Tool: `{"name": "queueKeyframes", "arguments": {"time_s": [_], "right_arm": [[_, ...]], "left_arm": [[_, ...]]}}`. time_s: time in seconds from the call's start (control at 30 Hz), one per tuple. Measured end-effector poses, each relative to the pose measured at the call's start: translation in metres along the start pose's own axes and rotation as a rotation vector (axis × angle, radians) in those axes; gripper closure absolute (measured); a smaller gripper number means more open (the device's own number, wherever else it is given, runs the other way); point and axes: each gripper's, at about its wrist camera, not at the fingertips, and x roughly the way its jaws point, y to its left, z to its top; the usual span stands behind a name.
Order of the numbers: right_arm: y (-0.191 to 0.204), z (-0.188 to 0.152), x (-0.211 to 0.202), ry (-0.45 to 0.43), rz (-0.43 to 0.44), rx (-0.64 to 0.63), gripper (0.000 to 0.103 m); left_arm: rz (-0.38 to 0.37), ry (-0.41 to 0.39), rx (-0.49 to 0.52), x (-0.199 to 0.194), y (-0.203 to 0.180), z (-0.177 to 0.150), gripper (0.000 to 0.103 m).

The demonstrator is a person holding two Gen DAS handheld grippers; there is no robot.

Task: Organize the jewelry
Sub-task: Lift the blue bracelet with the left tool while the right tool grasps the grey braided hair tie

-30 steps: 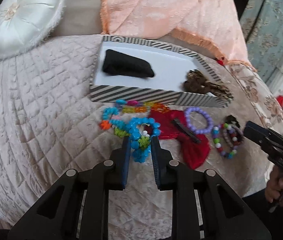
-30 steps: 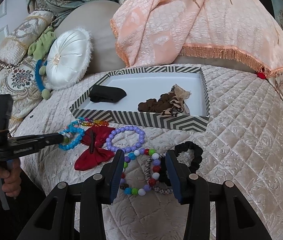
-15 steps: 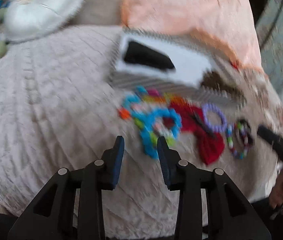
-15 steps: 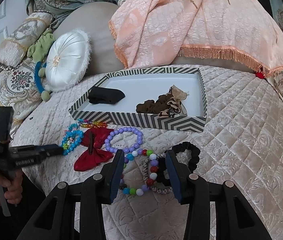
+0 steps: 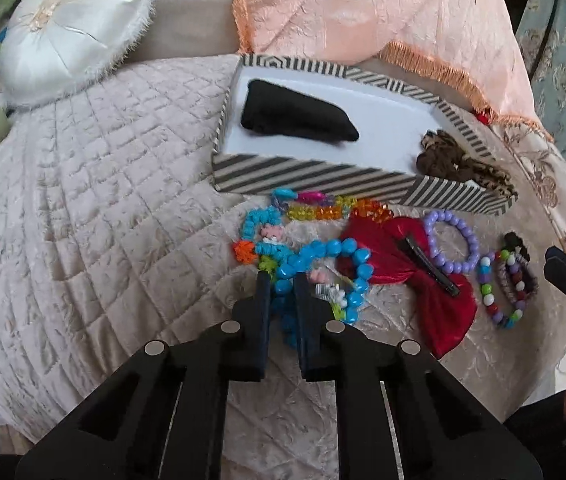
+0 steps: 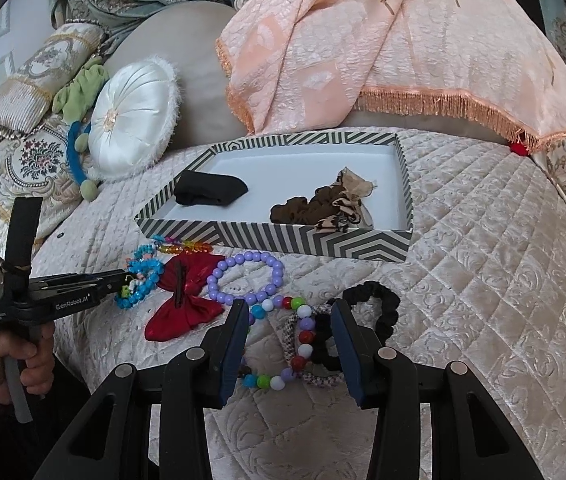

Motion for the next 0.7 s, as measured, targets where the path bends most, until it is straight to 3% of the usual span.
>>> {"name": "queueKeyframes", "arguments": {"time_s": [0.27,0.4,0.7], "right_arm": [[-0.038,-0.001,-0.012,-0.005,-0.068,0.091,0.062],[-0.051,-0.006,-0.013,0.022,-0.061,0.121,0.062],[-0.04,-0.008,0.001,0.069,-0.047,0.06,0.062]], "left_arm": [[-0.112,-0.103,-0.126,-0.034,0.025,0.009,0.093],[-0.11,-0.1,-0.116,-0.033,0.02,0.009,0.093],[-0.083,-0.095,-0.086,-0.031,0.012,0.008,0.094]]}}
